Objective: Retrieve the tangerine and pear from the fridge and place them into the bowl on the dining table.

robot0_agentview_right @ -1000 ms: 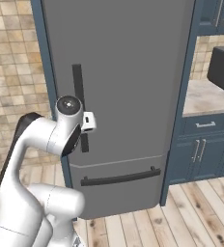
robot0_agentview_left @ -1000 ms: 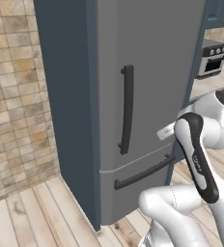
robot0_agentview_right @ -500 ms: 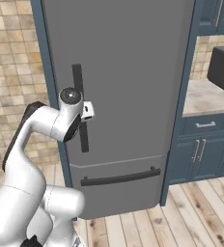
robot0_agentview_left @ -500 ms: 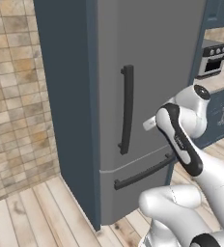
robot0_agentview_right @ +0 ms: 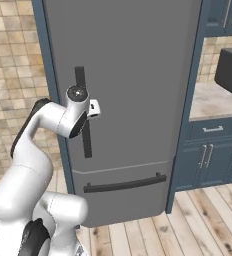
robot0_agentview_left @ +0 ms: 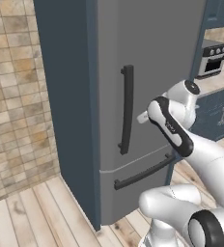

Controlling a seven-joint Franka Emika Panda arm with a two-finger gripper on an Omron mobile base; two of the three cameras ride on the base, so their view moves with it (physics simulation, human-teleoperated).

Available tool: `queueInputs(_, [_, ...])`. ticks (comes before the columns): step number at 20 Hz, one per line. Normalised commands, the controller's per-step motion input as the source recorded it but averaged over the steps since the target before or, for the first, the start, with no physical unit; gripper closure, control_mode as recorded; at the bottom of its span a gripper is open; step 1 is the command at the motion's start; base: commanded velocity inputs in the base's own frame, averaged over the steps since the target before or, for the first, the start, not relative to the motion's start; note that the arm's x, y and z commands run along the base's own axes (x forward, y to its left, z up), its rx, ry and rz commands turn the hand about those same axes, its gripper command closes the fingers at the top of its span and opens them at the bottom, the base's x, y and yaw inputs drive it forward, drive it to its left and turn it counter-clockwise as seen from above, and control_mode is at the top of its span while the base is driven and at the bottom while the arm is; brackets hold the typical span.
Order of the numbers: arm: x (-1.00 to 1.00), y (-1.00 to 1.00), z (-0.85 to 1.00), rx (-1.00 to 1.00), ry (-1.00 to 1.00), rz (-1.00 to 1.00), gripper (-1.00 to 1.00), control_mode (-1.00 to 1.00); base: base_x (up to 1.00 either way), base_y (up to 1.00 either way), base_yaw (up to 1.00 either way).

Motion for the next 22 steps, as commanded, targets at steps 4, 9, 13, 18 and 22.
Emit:
queueInputs(4, [0.28,0.0,0.0,0.0,-0.02,0.0,-1.0,-1.0,0.0,0.0,0.0])
queueInputs(9, [0.35,0.0,0.0,0.0,0.0,0.0,-1.0,-1.0,0.0,0.0,0.0])
queueInputs(13, [0.44,0.1,0.0,0.0,0.0,0.0,-1.0,-1.0,0.0,0.0,0.0])
queueInputs(18, [0.47,0.25,0.0,0.0,-0.03,0.0,-1.0,-1.0,0.0,0.0,0.0])
queueInputs(22, [0.4,0.07,0.0,0.0,-0.02,0.0,-1.0,-1.0,0.0,0.0,0.0])
